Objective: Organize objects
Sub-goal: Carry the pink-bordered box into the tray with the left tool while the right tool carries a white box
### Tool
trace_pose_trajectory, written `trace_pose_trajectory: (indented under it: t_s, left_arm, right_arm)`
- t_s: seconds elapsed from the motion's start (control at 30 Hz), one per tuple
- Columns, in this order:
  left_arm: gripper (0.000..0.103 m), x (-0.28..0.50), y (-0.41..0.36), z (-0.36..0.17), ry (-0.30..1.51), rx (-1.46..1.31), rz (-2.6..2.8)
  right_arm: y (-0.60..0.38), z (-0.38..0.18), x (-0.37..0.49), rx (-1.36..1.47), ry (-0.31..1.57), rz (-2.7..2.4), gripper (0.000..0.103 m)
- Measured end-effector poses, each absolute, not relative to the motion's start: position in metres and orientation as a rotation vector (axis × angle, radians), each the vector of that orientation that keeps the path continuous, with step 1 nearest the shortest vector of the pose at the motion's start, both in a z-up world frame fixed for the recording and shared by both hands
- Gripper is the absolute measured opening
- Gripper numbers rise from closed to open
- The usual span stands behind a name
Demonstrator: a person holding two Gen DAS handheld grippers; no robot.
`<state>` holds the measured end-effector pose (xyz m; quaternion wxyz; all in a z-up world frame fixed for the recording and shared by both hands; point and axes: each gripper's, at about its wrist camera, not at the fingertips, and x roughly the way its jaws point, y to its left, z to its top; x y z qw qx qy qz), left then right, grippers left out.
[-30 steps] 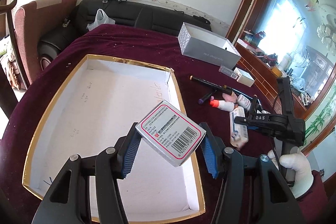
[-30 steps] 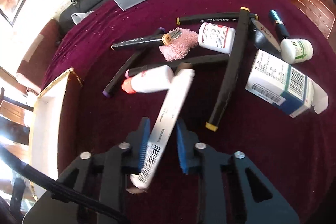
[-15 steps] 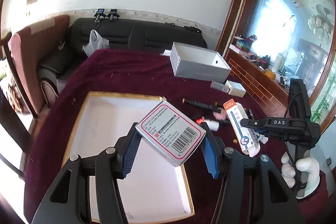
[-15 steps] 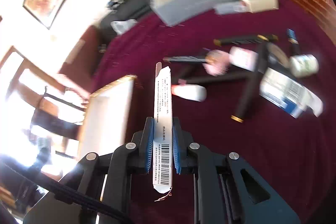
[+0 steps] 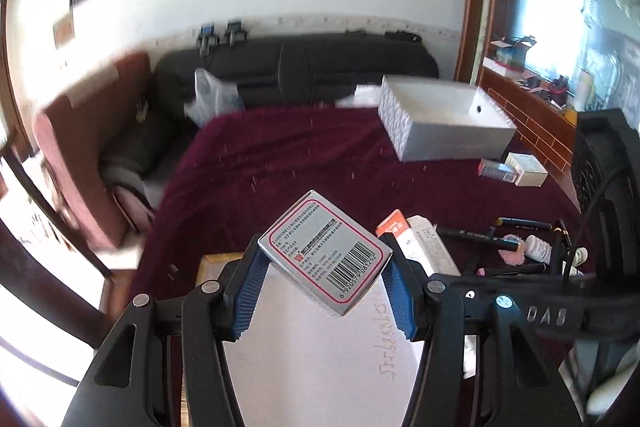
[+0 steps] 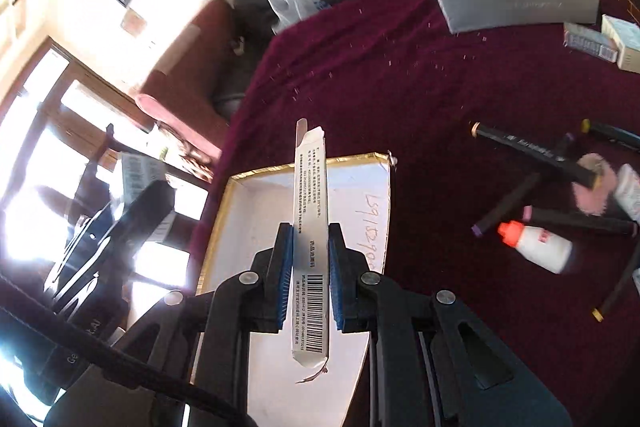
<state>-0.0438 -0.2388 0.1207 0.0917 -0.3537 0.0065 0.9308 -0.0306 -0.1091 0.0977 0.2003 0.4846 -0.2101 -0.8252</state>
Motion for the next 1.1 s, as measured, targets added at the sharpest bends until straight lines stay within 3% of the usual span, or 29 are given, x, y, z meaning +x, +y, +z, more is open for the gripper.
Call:
trace_pose_trajectory:
  t_s: [0.17,0.4,0.77,1.1]
  left_arm:
    - [0.050,-0.065,-0.245,0.069,-0.051,-1.178,2.741]
    - [0.050,-0.081,-0.247,0.034,-0.106,-1.277,2.718]
    - [0.050,-0.089,-0.247,0.027,-0.109,-1.334,2.736]
    - [0.051,-0.096,-0.265,0.021,-0.316,-1.454,2.643]
  right_arm:
    - [-0.126,0.064,-0.046,1.411,-0.452,-2.365,0.014]
    - [-0.130,0.038,-0.062,1.477,-0.419,-2.363,0.014]
    - [-0.134,0.031,-0.068,1.477,-0.373,-2.372,0.015]
    - [-0.139,0.035,-0.062,1.470,-0.318,-2.403,0.018]
